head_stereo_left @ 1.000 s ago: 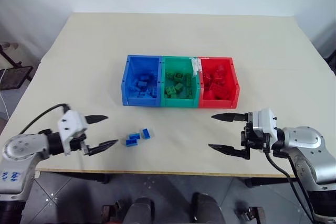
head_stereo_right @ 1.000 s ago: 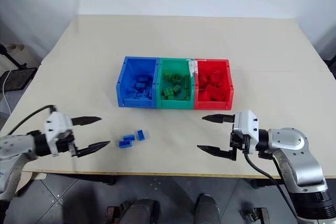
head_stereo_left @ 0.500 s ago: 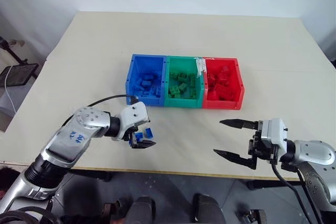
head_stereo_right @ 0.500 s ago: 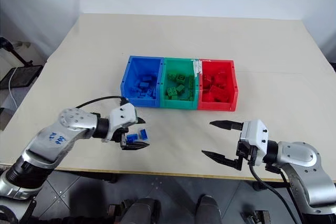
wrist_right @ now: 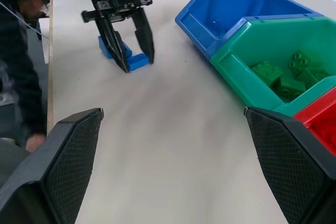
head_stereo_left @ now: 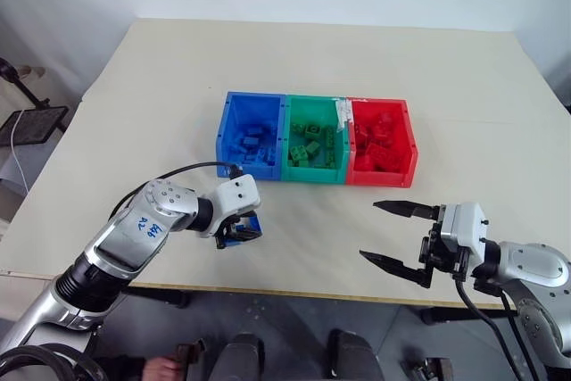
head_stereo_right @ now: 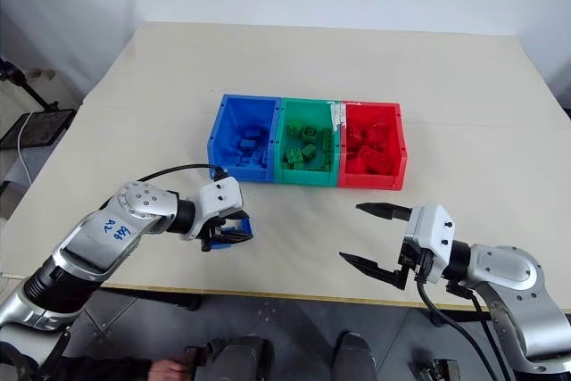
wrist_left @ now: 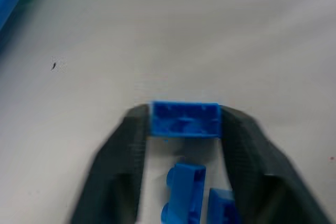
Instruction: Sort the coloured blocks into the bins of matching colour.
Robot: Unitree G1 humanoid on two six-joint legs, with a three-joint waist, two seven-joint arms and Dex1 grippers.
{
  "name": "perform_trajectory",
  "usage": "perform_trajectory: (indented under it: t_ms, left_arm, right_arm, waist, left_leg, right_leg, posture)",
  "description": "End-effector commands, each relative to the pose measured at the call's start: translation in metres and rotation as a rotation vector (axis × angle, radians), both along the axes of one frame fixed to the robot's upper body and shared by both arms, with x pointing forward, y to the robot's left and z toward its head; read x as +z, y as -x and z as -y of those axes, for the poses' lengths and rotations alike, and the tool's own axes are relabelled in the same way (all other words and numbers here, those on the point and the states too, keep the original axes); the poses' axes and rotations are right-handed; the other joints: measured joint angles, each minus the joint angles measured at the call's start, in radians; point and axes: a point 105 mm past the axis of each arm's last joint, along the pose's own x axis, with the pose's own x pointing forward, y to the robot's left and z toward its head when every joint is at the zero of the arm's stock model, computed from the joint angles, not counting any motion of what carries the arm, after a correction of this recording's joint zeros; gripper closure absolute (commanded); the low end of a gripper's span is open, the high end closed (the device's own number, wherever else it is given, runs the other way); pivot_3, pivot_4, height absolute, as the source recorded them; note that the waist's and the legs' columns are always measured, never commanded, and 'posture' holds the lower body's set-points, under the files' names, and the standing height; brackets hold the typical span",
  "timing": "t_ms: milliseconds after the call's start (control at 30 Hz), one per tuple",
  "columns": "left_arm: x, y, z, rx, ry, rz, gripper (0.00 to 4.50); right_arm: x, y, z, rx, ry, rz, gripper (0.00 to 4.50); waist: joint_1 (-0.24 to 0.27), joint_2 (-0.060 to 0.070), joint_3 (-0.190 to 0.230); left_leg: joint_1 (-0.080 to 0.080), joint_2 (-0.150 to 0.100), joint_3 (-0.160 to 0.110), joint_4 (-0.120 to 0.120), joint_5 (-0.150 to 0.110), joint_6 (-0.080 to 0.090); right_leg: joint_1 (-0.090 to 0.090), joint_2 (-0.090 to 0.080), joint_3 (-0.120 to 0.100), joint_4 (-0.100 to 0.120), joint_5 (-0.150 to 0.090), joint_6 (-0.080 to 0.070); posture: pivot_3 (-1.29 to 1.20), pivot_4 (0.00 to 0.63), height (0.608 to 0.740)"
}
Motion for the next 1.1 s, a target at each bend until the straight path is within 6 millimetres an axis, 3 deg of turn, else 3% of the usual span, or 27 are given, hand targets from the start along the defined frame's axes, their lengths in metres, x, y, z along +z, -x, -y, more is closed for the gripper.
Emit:
perform_trajectory:
  t_ms: [33, 100, 233, 333, 467, 567, 633, 667, 833, 933, 1100]
  left_arm:
    - [0.0, -0.001, 0.001, -0.003, 0.046, 0.017, 3.06]
    - [0.004, -0.005, 0.001, 0.011, 0.097, 0.027, 3.06]
    - [0.045, -0.014, -0.002, 0.002, 0.364, 0.107, 3.06]
    - [0.076, -0.036, -0.017, 0.095, 0.462, 0.256, 3.06]
    - [0.098, -0.066, -0.025, 0.212, 0.525, 0.38, 3.06]
    - [0.113, -0.095, -0.011, 0.272, 0.623, 0.422, 3.06]
    - [0.112, -0.101, -0.005, 0.268, 0.632, 0.41, 3.06]
    - [0.112, -0.103, -0.005, 0.265, 0.632, 0.401, 2.5]
    - [0.116, -0.102, -0.016, 0.286, 0.624, 0.42, 1.06]
    - [0.117, -0.089, -0.041, 0.276, 0.611, 0.429, 0.11]
    - [0.124, -0.057, -0.109, 0.224, 0.578, 0.531, 0.05]
  right_arm:
    - [0.008, 0.001, -0.002, 0.01, 0.008, 0.039, 0.0]
    - [0.008, 0.002, -0.002, 0.008, 0.008, 0.041, 0.0]
    - [0.017, 0.002, 0.002, -0.041, -0.053, 0.053, 0.0]
    - [0.033, -0.004, 0.005, -0.122, -0.144, 0.112, 0.0]
    - [0.056, -0.016, 0.016, -0.262, -0.281, 0.209, 0.0]
    - [0.056, -0.02, 0.019, -0.297, -0.264, 0.251, 0.0]
    - [0.052, -0.019, 0.016, -0.273, -0.229, 0.247, 0.0]
    - [0.051, -0.019, 0.015, -0.261, -0.219, 0.248, 0.0]
    - [0.053, -0.022, 0.014, -0.239, -0.214, 0.258, 0.0]
    - [0.052, -0.024, 0.015, -0.232, -0.206, 0.258, 0.0]
    - [0.044, -0.032, 0.008, -0.14, -0.161, 0.234, 0.0]
  waist:
    - [0.0, 0.0, 0.0]
    - [0.001, 0.0, 0.0]
    - [0.002, -0.001, 0.0]
    - [0.001, -0.001, 0.0]
    - [0.003, -0.001, 0.0]
    - [0.01, -0.001, 0.0]
    - [0.004, -0.002, 0.0]
    - [0.001, -0.002, 0.0]
    - [-0.024, -0.002, 0.0]
    - [-0.03, -0.001, 0.0]
    - [-0.046, -0.001, 0.0]
  left_leg:
    - [0.0, 0.0, 0.0, 0.0, 0.0, 0.0]
    - [0.0, 0.0, 0.0, 0.0, 0.0, 0.0]
    - [-0.001, 0.0, -0.001, 0.002, 0.0, 0.0]
    - [-0.001, 0.0, -0.001, 0.003, 0.0, 0.0]
    - [-0.001, 0.0, -0.001, 0.004, 0.0, 0.0]
    - [-0.001, -0.001, -0.002, 0.006, 0.0, 0.0]
    - [-0.002, -0.001, -0.002, 0.007, 0.0, 0.001]
    - [-0.002, -0.001, -0.001, 0.006, -0.001, 0.001]
    - [-0.001, -0.001, -0.001, 0.003, -0.001, 0.001]
    - [-0.001, -0.001, -0.001, 0.004, -0.001, 0.001]
    - [0.0, 0.0, -0.001, 0.002, -0.001, 0.001]
  right_leg:
    - [0.0, 0.0, 0.0, 0.0, 0.0, 0.0]
    - [0.0, 0.0, 0.0, 0.0, 0.0, 0.0]
    - [0.0, 0.0, 0.0, 0.0, 0.0, 0.0]
    - [0.0, 0.0, -0.001, 0.0, 0.0, 0.0]
    - [0.001, 0.0, 0.0, 0.002, 0.0, 0.0]
    - [0.001, -0.001, -0.001, 0.002, 0.0, 0.0]
    - [0.001, 0.0, -0.001, 0.002, 0.0, 0.001]
    - [0.001, 0.0, -0.001, 0.002, 0.0, 0.001]
    - [-0.001, 0.0, -0.001, 0.002, 0.0, 0.001]
    - [-0.001, 0.0, -0.001, 0.002, 0.0, 0.001]
    - [-0.001, 0.0, 0.0, 0.003, 0.0, 0.001]
  posture:
    - [0.0, 0.15, 0.74]
    - [0.0, 0.15, 0.74]
    - [0.0, 0.15, 0.74]
    - [0.0, 0.15, 0.74]
    - [0.0, 0.15, 0.74]
    - [0.0, 0.15, 0.74]
    - [0.0, 0.15, 0.74]
    - [0.0, 0.15, 0.74]
    - [0.0, 0.15, 0.74]
    - [0.0, 0.15, 0.74]
    - [0.0, 0.15, 0.74]
